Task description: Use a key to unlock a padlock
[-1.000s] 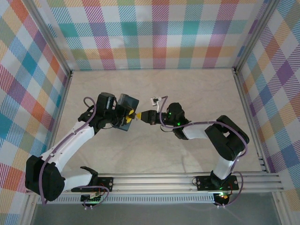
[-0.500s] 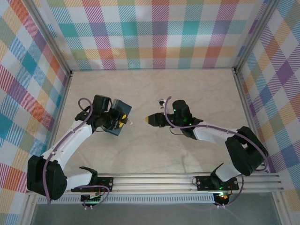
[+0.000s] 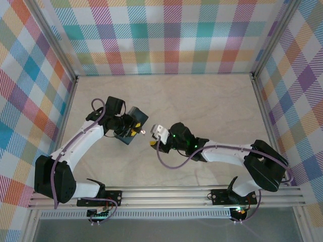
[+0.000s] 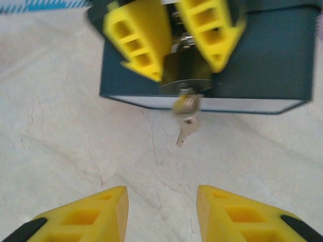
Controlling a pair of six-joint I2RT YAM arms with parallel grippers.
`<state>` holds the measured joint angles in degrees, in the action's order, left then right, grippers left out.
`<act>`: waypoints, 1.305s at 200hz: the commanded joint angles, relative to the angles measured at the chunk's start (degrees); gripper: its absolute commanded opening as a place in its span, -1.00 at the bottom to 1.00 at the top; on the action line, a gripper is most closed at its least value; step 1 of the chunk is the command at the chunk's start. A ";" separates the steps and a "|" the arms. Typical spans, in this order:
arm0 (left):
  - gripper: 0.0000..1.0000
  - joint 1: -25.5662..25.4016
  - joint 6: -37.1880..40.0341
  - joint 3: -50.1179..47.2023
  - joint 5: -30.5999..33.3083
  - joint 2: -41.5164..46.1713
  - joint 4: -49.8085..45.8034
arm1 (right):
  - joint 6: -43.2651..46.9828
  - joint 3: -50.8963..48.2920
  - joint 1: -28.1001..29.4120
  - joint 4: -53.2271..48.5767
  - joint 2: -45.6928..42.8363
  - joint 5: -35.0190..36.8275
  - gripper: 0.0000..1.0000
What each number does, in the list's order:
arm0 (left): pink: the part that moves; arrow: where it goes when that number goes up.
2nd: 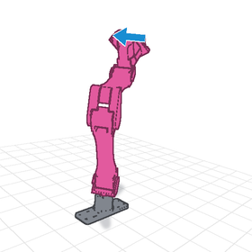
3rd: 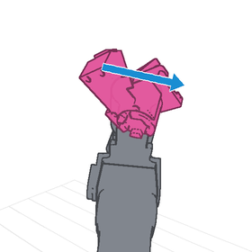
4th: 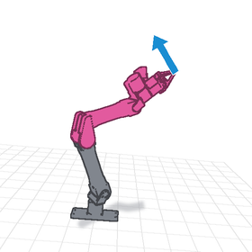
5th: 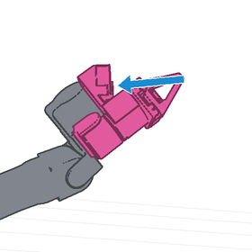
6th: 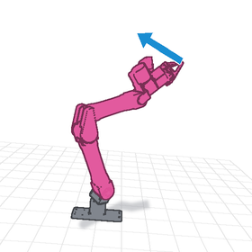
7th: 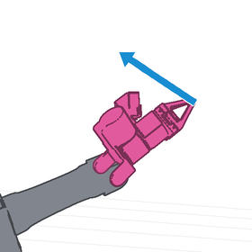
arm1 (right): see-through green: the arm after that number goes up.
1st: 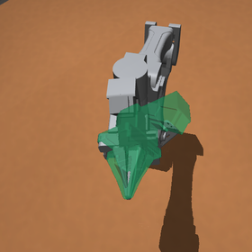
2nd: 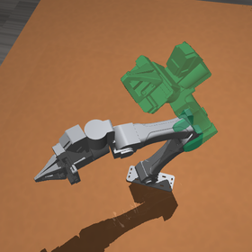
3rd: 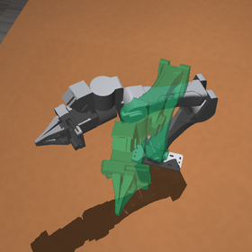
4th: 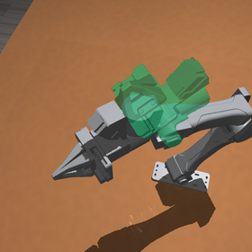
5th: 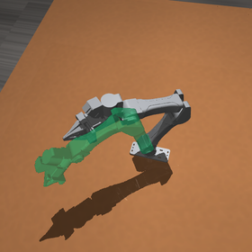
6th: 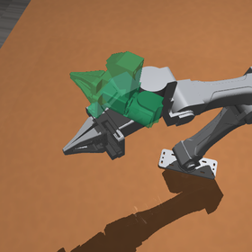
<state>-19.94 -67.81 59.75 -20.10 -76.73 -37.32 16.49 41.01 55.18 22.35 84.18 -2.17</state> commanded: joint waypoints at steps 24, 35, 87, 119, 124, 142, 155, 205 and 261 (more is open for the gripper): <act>-0.85 -2.15 1.62 4.93 -0.12 -2.10 -3.11 | 15.30 -1.68 2.94 15.64 2.50 8.93 -0.24; -0.85 -2.49 1.37 5.41 -0.08 -2.54 -3.02 | 16.25 -1.91 3.15 18.11 3.20 10.04 -0.25; -0.85 -3.24 0.75 6.08 -0.12 -3.21 -2.32 | 20.11 -0.23 3.26 17.32 6.20 9.49 -0.40; -0.85 -3.26 0.42 5.87 -0.38 -3.00 -1.97 | 20.24 -0.22 3.25 18.17 7.08 9.85 -0.38; -0.85 -3.32 0.39 5.84 -0.51 -2.99 -2.02 | 20.33 -0.20 3.27 18.61 7.19 10.08 -0.38; -0.85 -3.35 0.49 5.73 -0.69 -2.77 -1.96 | 20.42 -0.25 3.25 20.38 7.46 10.85 -0.36; -0.85 -3.35 0.40 5.53 -0.73 -2.59 -1.86 | 20.63 0.10 3.20 20.41 7.66 10.81 -0.37; -0.85 -3.35 -0.04 5.13 -1.12 -2.38 -1.04 | 21.99 0.87 3.61 20.06 8.56 11.36 -0.45; -0.86 -3.61 -0.74 4.68 -1.74 -2.19 -0.05 | 22.26 1.32 4.21 21.24 9.98 12.52 -0.60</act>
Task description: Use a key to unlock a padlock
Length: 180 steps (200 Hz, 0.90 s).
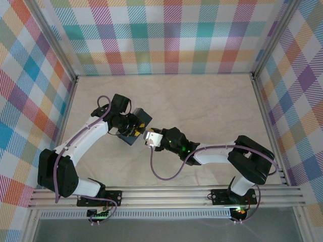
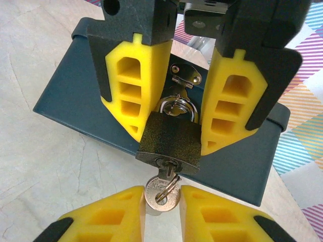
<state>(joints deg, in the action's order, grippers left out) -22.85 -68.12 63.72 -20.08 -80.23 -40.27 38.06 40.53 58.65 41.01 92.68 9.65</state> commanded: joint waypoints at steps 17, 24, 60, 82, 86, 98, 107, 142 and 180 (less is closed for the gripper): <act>-0.87 -0.88 -0.52 0.66 -1.64 1.39 2.83 | 0.39 1.99 0.84 3.57 1.96 1.37 -0.70; -0.87 -0.97 -0.65 0.53 -1.68 1.50 2.89 | 0.11 2.16 0.81 3.57 2.05 1.59 -0.73; -0.87 -1.29 -1.05 0.00 -1.72 1.69 3.35 | -1.66 2.62 0.89 3.95 2.37 3.39 -0.77; -0.88 -1.65 -1.30 -0.18 -1.72 1.55 3.66 | -4.81 3.20 0.96 3.21 1.68 4.11 -0.80; -0.88 -1.73 -1.38 -0.26 -1.72 1.56 3.68 | -5.63 3.38 0.92 2.65 1.48 3.99 -0.81; -0.88 -1.91 -1.49 -0.27 -1.66 1.56 3.87 | -8.40 4.09 0.93 0.69 0.73 3.21 -0.84; -0.88 -2.09 -1.53 -0.35 -1.63 1.51 4.05 | -11.36 4.29 0.86 0.00 0.21 2.82 -0.87; -0.89 -2.44 -2.14 -1.18 -1.81 1.71 4.84 | -18.44 5.08 0.87 -2.26 -1.10 1.26 -0.83; -0.89 -2.46 -2.10 -1.17 -1.81 2.00 4.85 | -15.69 5.24 1.06 -1.38 -0.49 2.30 -0.56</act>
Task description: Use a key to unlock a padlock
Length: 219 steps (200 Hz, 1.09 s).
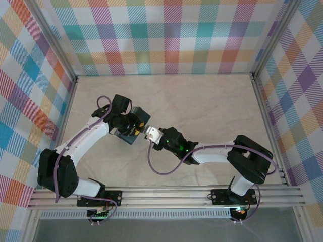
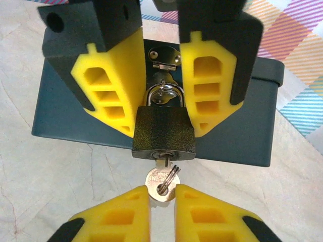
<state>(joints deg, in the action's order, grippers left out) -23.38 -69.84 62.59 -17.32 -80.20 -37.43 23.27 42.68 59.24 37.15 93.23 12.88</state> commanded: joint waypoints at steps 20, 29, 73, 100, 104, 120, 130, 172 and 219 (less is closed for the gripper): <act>-0.89 -1.85 -0.47 0.03 -4.62 1.91 2.10 | 2.09 3.29 0.71 2.82 -0.51 0.00 -0.50; -0.89 -1.85 -0.52 0.01 -4.64 1.98 2.19 | 3.46 3.45 0.87 3.08 -0.26 0.44 -0.50; -0.89 -1.85 -0.69 0.16 -4.48 2.17 2.19 | 7.05 4.65 0.97 1.61 0.90 1.06 -0.72; -0.89 -1.41 -0.67 0.25 -4.22 2.75 1.79 | 6.56 3.19 1.03 1.98 0.81 2.35 -0.78; -0.89 -1.33 -0.75 0.38 -4.16 2.77 1.75 | 6.34 2.85 1.04 2.19 0.80 2.55 -0.80; -0.89 -1.23 -0.69 0.50 -4.34 2.85 1.82 | 5.09 1.94 0.97 2.34 0.43 2.55 -0.86; -0.89 -1.23 -0.73 0.55 -4.68 2.65 2.04 | 3.46 1.80 0.90 1.86 -0.13 1.93 -0.89; -0.91 -1.24 -0.78 -0.26 -5.09 2.74 3.18 | -8.69 1.95 -0.63 -3.82 -4.89 -9.33 -1.00; -0.93 -0.45 -0.18 -0.10 -5.44 2.45 3.52 | -17.11 4.45 -2.09 -13.55 -7.82 -20.31 -1.00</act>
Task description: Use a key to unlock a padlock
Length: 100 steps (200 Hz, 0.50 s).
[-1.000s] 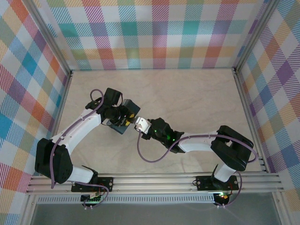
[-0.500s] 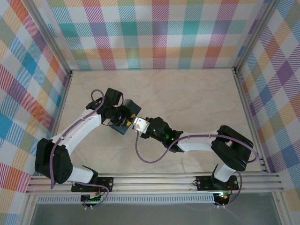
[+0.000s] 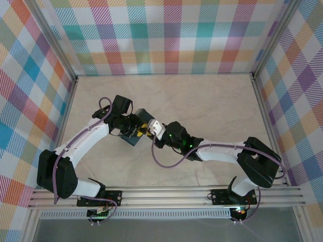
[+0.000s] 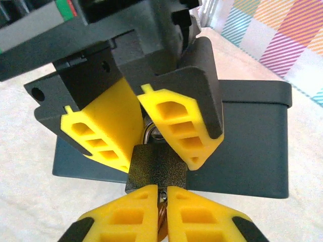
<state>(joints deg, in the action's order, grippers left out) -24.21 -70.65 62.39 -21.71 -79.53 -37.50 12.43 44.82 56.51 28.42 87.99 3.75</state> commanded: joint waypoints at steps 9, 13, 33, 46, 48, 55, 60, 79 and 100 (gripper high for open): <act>-0.93 0.55 0.75 0.34 -0.98 1.78 3.28 | -9.02 3.15 -0.18 -7.51 -2.62 -13.76 -0.99; -0.93 0.63 0.92 0.36 -0.92 1.78 3.16 | -9.14 3.60 -0.42 -8.69 -2.72 -14.82 -0.93; -0.93 1.24 1.14 0.56 -0.53 2.00 2.36 | -7.75 4.49 -0.81 -13.33 -3.31 -16.37 -0.64; -0.92 1.74 1.31 0.54 -0.27 2.26 2.00 | -7.24 4.25 -1.13 -14.51 -4.06 -16.07 -0.49; -0.92 1.78 1.31 0.54 -0.33 2.22 1.95 | -7.24 4.23 -1.25 -14.57 -4.23 -16.06 -0.46; -0.92 1.96 1.39 0.63 -0.26 2.29 1.77 | -7.24 4.01 -1.63 -15.07 -4.92 -15.99 -0.36; -0.92 2.06 1.42 0.63 -0.26 2.28 1.64 | -7.24 3.84 -1.88 -15.38 -5.55 -15.97 -0.32; -0.92 2.32 1.75 0.80 -0.17 2.39 1.21 | -7.24 2.51 -3.21 -15.26 -8.37 -15.15 -0.26; -0.92 2.41 1.78 1.07 -0.18 2.43 1.02 | -4.29 1.01 -4.81 -15.17 -10.51 -15.17 -0.26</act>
<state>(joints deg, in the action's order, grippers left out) -22.28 -69.58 62.39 -22.28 -79.31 -38.59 6.33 47.18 53.06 14.20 80.60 -8.80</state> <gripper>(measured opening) 0.288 0.374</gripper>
